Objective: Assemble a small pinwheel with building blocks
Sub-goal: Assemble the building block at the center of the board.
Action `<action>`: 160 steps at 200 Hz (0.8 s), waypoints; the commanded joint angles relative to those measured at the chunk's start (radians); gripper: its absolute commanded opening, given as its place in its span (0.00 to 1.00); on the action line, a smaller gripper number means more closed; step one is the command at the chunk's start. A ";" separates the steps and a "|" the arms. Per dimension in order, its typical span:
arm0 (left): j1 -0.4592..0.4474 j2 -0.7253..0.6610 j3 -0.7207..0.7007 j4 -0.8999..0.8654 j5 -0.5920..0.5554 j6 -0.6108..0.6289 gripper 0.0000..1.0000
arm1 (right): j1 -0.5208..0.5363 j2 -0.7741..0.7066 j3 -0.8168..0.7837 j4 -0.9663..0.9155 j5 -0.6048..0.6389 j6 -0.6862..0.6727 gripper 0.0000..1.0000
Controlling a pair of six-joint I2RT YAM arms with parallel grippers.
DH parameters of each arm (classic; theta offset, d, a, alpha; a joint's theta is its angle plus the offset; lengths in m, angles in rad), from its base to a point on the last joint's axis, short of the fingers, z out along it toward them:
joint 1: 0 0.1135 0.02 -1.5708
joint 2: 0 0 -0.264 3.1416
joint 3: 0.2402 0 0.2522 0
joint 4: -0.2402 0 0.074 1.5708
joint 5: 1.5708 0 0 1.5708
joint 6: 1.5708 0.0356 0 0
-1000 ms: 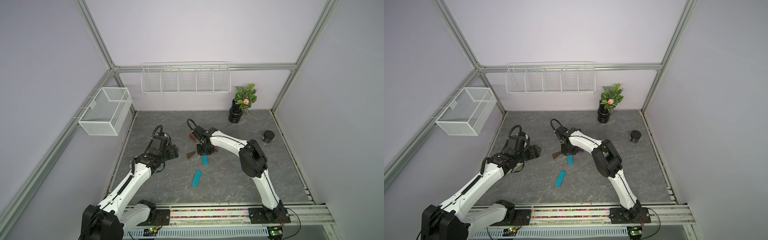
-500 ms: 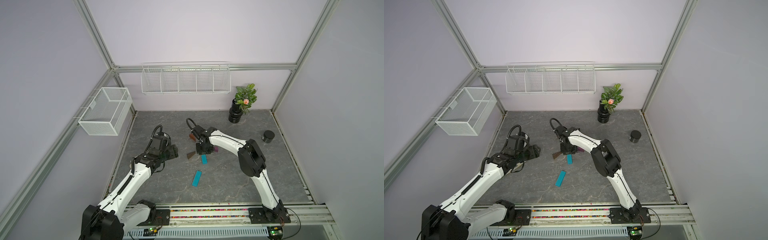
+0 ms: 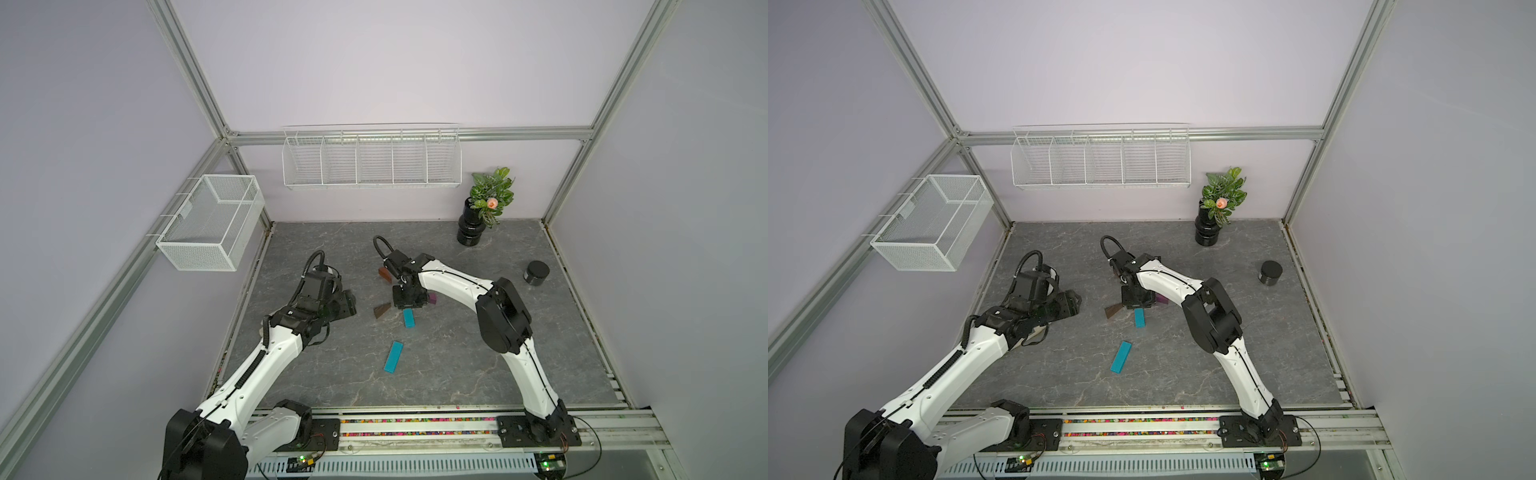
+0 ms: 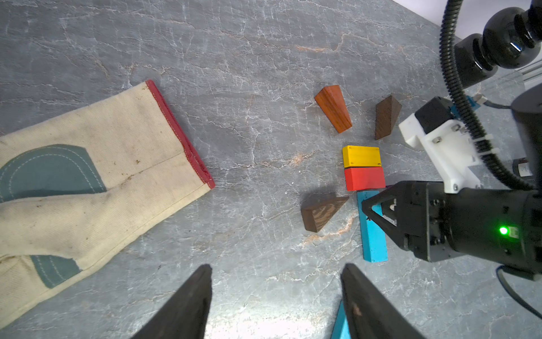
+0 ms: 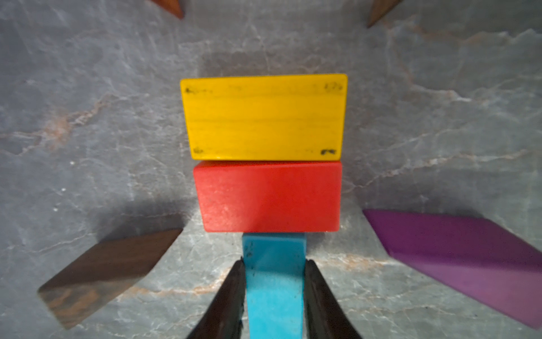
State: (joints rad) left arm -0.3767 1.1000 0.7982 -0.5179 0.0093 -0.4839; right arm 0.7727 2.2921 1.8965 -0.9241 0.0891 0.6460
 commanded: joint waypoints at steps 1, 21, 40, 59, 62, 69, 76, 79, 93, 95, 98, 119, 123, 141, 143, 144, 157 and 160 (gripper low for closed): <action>0.006 0.004 -0.008 0.002 0.010 0.007 0.72 | -0.010 0.025 0.001 -0.025 0.007 0.025 0.35; 0.008 0.002 -0.009 0.002 0.011 0.008 0.72 | -0.012 0.024 0.001 -0.021 0.003 0.025 0.35; 0.008 0.003 -0.010 0.001 0.010 0.008 0.72 | -0.011 0.029 0.001 -0.019 -0.002 0.024 0.36; 0.008 0.004 -0.009 0.001 0.011 0.008 0.72 | -0.011 0.029 0.002 -0.019 -0.003 0.022 0.37; 0.008 0.003 -0.008 0.001 0.010 0.008 0.72 | -0.011 0.029 0.001 -0.018 -0.002 0.021 0.37; 0.009 0.003 -0.008 0.001 0.010 0.008 0.72 | -0.011 0.030 0.002 -0.016 -0.005 0.023 0.37; 0.009 0.003 -0.009 0.001 0.010 0.008 0.72 | -0.011 0.029 0.003 -0.014 -0.005 0.021 0.37; 0.009 0.003 -0.010 0.001 0.011 0.008 0.72 | -0.012 0.030 0.003 -0.015 -0.005 0.021 0.37; 0.009 0.003 -0.009 0.001 0.011 0.008 0.72 | -0.011 0.031 0.004 -0.014 -0.006 0.020 0.37; 0.009 0.003 -0.008 0.001 0.011 0.007 0.72 | -0.011 0.031 0.004 -0.014 -0.005 0.021 0.38; 0.009 0.003 -0.008 0.001 0.011 0.008 0.72 | -0.011 0.031 0.004 -0.013 -0.006 0.021 0.38; 0.010 0.003 -0.009 -0.001 0.011 0.009 0.72 | -0.009 0.032 0.006 -0.009 -0.010 0.019 0.38; 0.009 0.003 -0.010 -0.002 0.012 0.007 0.72 | -0.010 0.032 0.006 -0.007 -0.011 0.020 0.38; 0.009 0.002 -0.009 -0.003 0.011 0.008 0.72 | -0.010 0.031 0.006 -0.003 -0.012 0.018 0.38; 0.010 0.001 -0.009 -0.002 0.011 0.008 0.72 | -0.009 0.031 0.006 -0.003 -0.012 0.018 0.38; 0.009 0.001 -0.009 -0.003 0.011 0.008 0.72 | -0.009 0.031 0.006 -0.003 -0.012 0.017 0.38; 0.010 0.003 -0.009 -0.002 0.011 0.008 0.72 | -0.009 0.030 0.006 -0.001 -0.014 0.016 0.39; 0.010 0.001 -0.010 -0.003 0.011 0.008 0.72 | -0.009 0.029 0.006 0.000 -0.014 0.016 0.39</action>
State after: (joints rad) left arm -0.3729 1.1000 0.7982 -0.5179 0.0093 -0.4839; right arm 0.7673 2.3051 1.8965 -0.9230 0.0845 0.6514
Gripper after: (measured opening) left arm 0.720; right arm 0.386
